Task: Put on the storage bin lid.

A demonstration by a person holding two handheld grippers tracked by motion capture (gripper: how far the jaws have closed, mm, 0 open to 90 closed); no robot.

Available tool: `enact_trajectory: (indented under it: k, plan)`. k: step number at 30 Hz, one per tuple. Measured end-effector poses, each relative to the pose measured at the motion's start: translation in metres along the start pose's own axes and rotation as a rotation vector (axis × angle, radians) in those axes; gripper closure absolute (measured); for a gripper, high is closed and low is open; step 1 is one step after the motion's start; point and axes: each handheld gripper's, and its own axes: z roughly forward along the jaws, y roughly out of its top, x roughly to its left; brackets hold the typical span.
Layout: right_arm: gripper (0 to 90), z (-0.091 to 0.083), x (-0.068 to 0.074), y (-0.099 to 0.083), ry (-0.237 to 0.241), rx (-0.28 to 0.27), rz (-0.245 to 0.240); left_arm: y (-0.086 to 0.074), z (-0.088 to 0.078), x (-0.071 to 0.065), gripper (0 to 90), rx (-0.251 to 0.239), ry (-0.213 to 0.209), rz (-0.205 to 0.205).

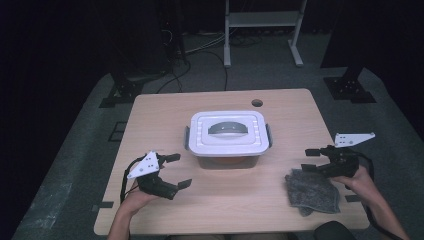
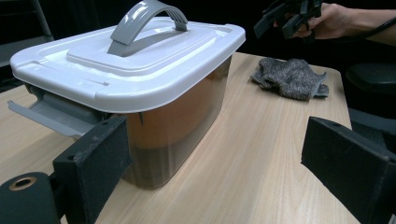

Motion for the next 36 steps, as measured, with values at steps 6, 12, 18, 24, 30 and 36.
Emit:
enact_trajectory:
  k: [6,12,18,24,30,36]
  plan:
    - [27.6,0.0,-0.001,-0.007,-0.001,-0.005,0.012,0.0,0.0,0.0,7.1,0.002,0.0,0.001]
    - [27.6,0.0,-0.001,-0.016,-0.006,-0.015,0.032,0.0,-0.001,-0.001,7.1,0.0,0.003,0.002]
    - [27.5,-0.001,-0.001,-0.023,-0.011,-0.022,0.045,0.0,-0.001,-0.001,7.1,0.003,0.003,0.001]
    - [27.5,-0.001,0.0,-0.029,-0.011,-0.026,0.055,0.001,-0.001,-0.001,7.1,-0.002,0.007,0.004]
    - [27.5,0.0,0.004,-0.034,-0.012,-0.024,0.062,0.001,-0.001,-0.002,7.1,0.001,0.006,0.006]
    - [27.4,0.0,0.006,-0.035,-0.008,-0.026,0.06,0.001,-0.001,-0.001,7.1,0.001,0.008,0.006]
